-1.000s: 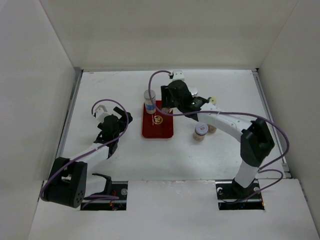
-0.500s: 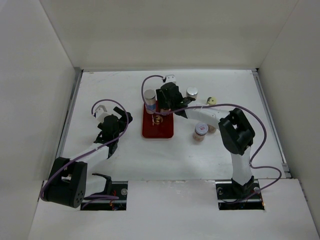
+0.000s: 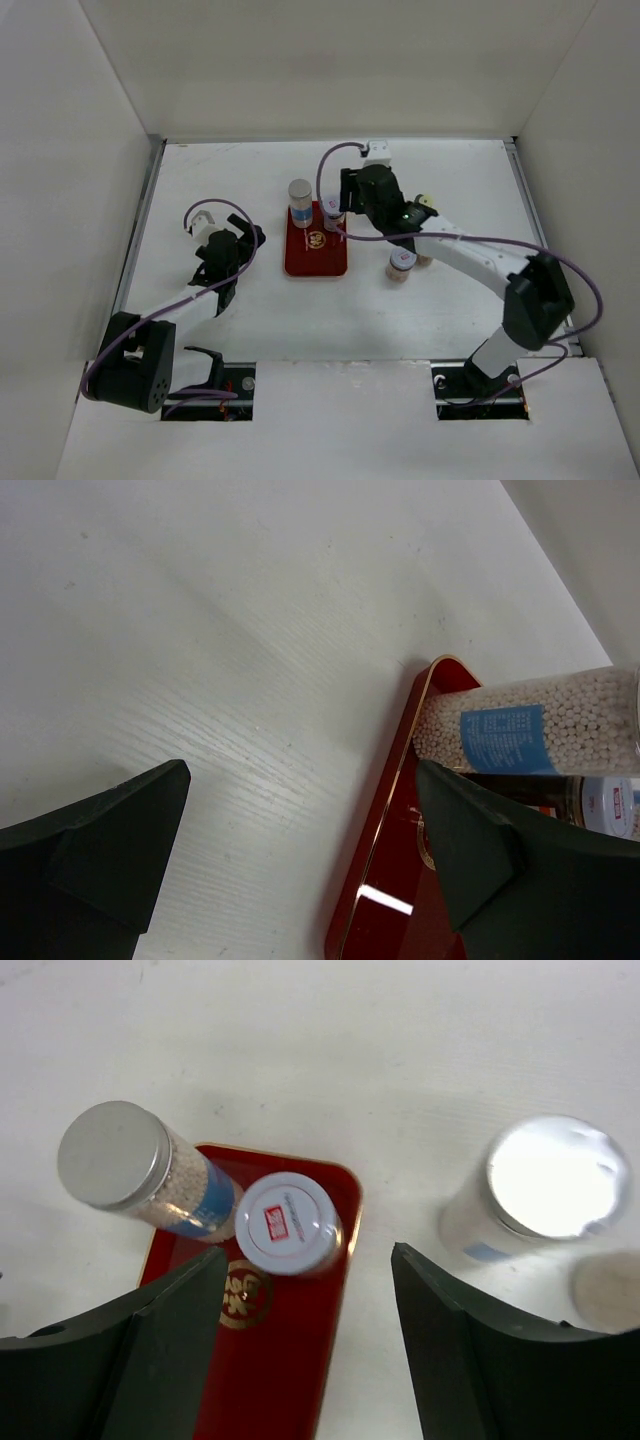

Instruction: Organize the condiment bottles

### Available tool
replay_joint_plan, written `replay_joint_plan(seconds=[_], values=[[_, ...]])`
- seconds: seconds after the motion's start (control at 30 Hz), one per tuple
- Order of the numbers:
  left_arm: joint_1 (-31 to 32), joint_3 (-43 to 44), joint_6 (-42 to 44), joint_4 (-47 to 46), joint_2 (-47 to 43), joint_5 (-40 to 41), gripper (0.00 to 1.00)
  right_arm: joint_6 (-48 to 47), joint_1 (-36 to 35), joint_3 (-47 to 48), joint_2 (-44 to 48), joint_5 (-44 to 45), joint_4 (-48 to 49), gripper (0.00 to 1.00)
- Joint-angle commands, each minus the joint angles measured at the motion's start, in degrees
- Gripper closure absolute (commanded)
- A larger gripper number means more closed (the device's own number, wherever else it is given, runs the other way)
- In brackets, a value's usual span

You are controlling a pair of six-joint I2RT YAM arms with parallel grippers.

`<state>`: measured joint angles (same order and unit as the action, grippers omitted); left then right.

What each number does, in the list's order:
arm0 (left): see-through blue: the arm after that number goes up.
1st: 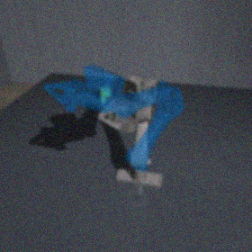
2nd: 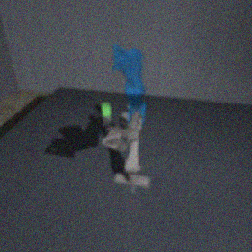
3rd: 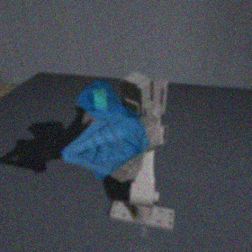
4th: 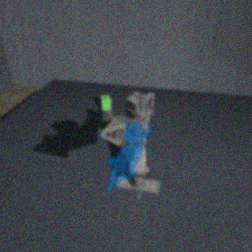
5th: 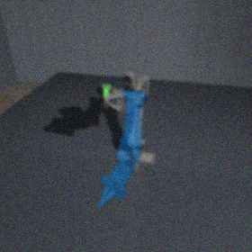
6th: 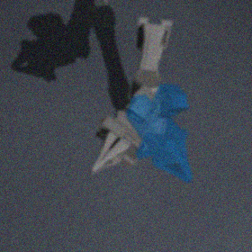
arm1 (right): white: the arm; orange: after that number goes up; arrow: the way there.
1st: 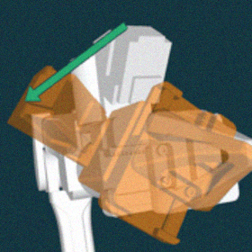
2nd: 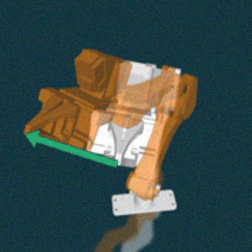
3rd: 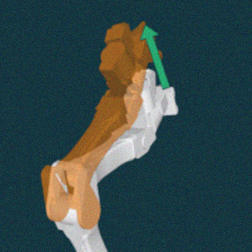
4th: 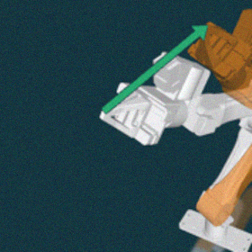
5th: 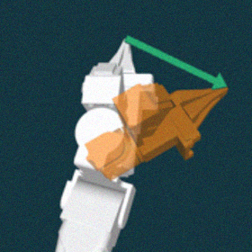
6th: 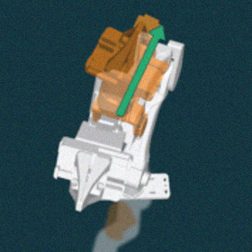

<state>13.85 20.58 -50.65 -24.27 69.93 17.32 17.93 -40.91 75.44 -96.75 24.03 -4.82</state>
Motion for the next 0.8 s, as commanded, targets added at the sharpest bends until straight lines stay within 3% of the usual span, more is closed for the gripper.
replay_joint_plan(seconds=[0.0, 0.07, 0.13, 0.27, 0.37, 0.47, 0.77], values=[[-0.27, 0.51, -0.50, -2.89, 0.47, -0.62, 0.00, 1.40, 0.25, -6.94, 9.89, 6.88, -1.15, 0.32], [-0.18, 0.52, -0.50, -3.15, 0.64, -1.06, 0.00, 2.36, 2.53, -12.83, 15.25, 12.67, -1.33, 0.41], [-0.18, 0.52, -0.76, -3.41, 0.73, -1.32, 0.00, 3.86, 5.69, -18.02, 19.30, 17.87, -1.94, 0.41], [-0.27, 0.43, -0.94, -3.50, 0.82, -1.50, 0.00, 7.98, 11.49, -22.70, 22.48, 19.74, -6.77, 0.18], [-0.27, 0.34, -0.94, -3.50, 0.65, -1.50, 0.00, 9.57, 14.22, -24.46, 22.05, 16.67, -8.10, 0.12], [-0.27, 0.34, -1.03, -3.50, 0.47, -1.50, 0.00, 10.54, 15.20, -25.52, 20.64, 13.51, -7.92, 0.13], [-0.36, 0.16, -1.03, -3.50, 0.12, -1.50, 0.00, 14.67, 15.46, -26.66, 17.74, 8.75, -8.63, 0.28]])
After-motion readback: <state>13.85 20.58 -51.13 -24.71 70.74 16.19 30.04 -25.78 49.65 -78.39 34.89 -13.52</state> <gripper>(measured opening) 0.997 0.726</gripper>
